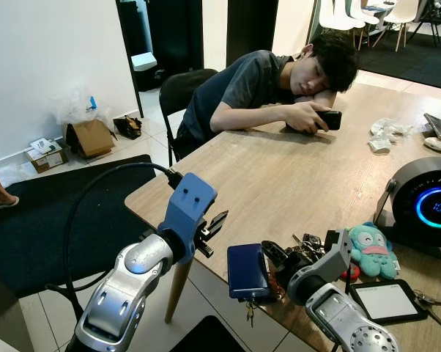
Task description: Hang keys on a hook
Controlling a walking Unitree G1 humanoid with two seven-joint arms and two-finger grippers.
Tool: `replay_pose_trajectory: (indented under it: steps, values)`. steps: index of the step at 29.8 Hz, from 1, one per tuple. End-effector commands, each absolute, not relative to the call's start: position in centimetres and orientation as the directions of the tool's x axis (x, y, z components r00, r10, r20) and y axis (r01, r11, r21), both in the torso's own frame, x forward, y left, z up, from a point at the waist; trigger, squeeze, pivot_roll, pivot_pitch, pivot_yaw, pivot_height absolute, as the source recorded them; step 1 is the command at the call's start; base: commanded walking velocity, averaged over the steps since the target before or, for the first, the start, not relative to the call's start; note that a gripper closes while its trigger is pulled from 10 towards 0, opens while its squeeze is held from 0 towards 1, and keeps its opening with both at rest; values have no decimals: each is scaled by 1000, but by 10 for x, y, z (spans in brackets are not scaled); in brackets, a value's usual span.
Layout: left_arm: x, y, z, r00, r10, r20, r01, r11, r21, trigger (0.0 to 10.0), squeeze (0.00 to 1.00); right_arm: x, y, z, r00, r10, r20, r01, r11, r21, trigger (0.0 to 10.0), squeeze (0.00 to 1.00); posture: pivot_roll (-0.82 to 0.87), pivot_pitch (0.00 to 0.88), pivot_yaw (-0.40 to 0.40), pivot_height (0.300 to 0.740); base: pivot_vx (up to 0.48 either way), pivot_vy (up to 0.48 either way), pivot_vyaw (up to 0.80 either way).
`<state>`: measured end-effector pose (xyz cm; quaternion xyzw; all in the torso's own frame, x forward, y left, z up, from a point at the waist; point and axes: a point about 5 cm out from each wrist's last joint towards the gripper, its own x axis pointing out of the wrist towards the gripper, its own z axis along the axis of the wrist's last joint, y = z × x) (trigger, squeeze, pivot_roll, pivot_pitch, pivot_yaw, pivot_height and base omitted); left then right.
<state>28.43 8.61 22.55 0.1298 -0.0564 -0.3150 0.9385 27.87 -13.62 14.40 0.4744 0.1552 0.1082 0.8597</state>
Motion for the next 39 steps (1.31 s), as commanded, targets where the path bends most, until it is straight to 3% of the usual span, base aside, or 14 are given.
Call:
replay_pose_trajectory:
  steps: [1, 21, 22, 23, 24, 31, 32, 33, 34, 35, 36, 39]
  values:
    - [285, 89, 225, 797, -604, 14, 573, 763, 301, 10000, 0, 275, -130, 135, 915, 354, -190, -11, 495, 869, 10000, 0, 57, 156, 57, 740, 0, 0, 0]
    - [283, 93, 225, 805, -592, 12, 562, 770, 304, 10000, 0, 283, -117, 129, 873, 442, -207, -9, 438, 899, 10000, 0, 83, 160, 45, 740, 0, 0, 0]
    - [283, 93, 225, 806, -592, 12, 561, 770, 304, 10000, 0, 283, -117, 129, 873, 442, -206, -9, 438, 899, 4588, 0, 82, 161, 46, 740, 0, 0, 0]
    - [283, 93, 225, 806, -592, 12, 561, 770, 303, 10000, 0, 283, -118, 129, 873, 442, -206, -10, 437, 899, 2745, 0, 82, 161, 46, 740, 0, 0, 0]
    - [283, 93, 225, 806, -592, 12, 561, 770, 303, 10000, 0, 283, -118, 129, 874, 441, -204, -10, 436, 900, 0, 0, 82, 161, 46, 740, 0, 0, 0]
    - [283, 92, 225, 805, -594, 11, 563, 769, 302, 10000, 0, 283, -119, 131, 879, 437, -189, -18, 428, 904, 0, 0, 77, 164, 50, 740, 0, 0, 0]
    - [283, 92, 225, 804, -594, 11, 564, 769, 302, 10000, 0, 283, -120, 135, 887, 433, -161, -46, 430, 901, 2549, 0, 77, 164, 50, 740, 0, 0, 0]
    - [283, 92, 225, 804, -594, 11, 564, 769, 302, 10000, 0, 283, -120, 135, 887, 433, -161, -46, 430, 901, 2549, 0, 77, 164, 50, 740, 0, 0, 0]
    - [283, 92, 225, 804, -595, 12, 564, 769, 302, 10000, 0, 284, -121, 138, 891, 431, -142, -69, 438, 896, 4706, 0, 77, 164, 50, 740, 0, 0, 0]
    - [283, 92, 225, 804, -594, 11, 564, 769, 302, 10000, 0, 284, -122, 144, 897, 428, -109, -109, 452, 885, 10000, 0, 75, 164, 52, 740, 0, 0, 0]
    - [284, 92, 225, 805, -594, 11, 563, 769, 302, 10000, 0, 285, -122, 156, 901, 433, -33, -188, 456, 870, 10000, 0, 73, 163, 54, 740, 0, 0, 0]
    - [284, 92, 225, 805, -593, 12, 562, 770, 302, 10000, 0, 285, -122, 162, 897, 441, 8, -227, 446, 866, 10000, 0, 73, 163, 54, 740, 0, 0, 0]
